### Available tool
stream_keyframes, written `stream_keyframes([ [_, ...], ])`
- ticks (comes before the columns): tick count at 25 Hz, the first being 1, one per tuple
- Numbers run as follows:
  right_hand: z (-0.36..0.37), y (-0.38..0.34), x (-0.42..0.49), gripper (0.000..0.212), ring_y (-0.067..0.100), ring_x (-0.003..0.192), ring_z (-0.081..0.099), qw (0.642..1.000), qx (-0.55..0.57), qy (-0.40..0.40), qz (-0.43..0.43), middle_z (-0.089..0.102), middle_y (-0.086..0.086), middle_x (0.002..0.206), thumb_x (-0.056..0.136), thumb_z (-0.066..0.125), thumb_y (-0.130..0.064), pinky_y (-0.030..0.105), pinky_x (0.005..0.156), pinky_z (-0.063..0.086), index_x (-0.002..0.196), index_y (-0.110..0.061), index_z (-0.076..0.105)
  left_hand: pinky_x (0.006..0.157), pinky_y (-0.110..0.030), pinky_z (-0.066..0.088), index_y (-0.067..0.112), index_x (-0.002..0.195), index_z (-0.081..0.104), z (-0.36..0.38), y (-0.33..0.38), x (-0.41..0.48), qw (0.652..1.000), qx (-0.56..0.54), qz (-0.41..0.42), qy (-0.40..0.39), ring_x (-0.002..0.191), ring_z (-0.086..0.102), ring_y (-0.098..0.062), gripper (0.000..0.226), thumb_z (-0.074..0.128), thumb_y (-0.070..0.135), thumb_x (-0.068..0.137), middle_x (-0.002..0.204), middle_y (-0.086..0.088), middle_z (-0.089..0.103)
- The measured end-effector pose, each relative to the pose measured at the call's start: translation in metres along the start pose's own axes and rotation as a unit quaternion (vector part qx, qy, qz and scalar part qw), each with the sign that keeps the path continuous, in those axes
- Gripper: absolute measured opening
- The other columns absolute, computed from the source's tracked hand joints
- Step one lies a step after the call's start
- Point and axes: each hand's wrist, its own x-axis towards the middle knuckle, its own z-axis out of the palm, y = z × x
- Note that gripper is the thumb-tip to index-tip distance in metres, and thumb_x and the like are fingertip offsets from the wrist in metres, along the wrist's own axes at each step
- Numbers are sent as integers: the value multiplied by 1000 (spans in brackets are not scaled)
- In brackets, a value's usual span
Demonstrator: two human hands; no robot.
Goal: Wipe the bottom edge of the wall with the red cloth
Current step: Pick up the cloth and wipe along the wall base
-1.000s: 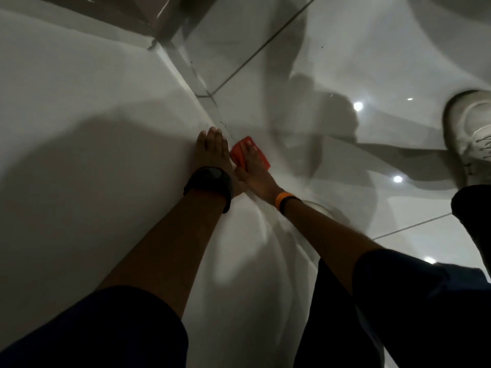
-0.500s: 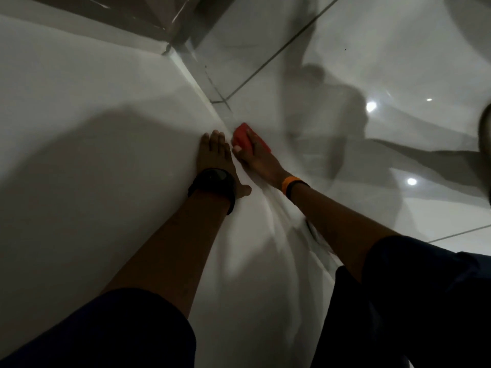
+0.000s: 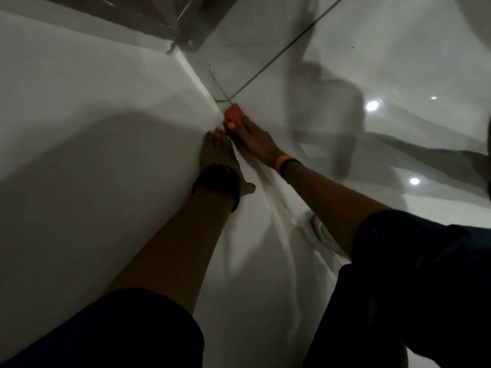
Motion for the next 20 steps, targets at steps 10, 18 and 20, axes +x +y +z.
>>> stream_keyframes([
  [10,5,-25,-12,51,33,142,41,1000,4,22,9,43,18,156,110,39,-36,27,109,27,153,-8,36,126,-47,-5,-4,158,-6,-4,-5,-9,1000,-5,-8,-2,155,-8,-38,120,40,82,88,165,-25,-10],
  [18,17,41,-93,63,33,125,58,991,-45,76,102,60,13,141,100,46,-60,35,99,45,148,-19,42,125,-47,-7,-4,158,-10,1,9,-26,1000,-10,0,-11,155,-12,-37,120,41,80,88,165,-25,-14],
  [20,17,31,-69,56,36,117,60,994,-28,81,65,63,18,132,103,44,-53,35,88,46,137,-10,52,125,-46,-7,-3,158,-10,3,14,-30,1000,-18,6,-16,155,-13,-37,119,43,78,89,165,-24,-14],
])
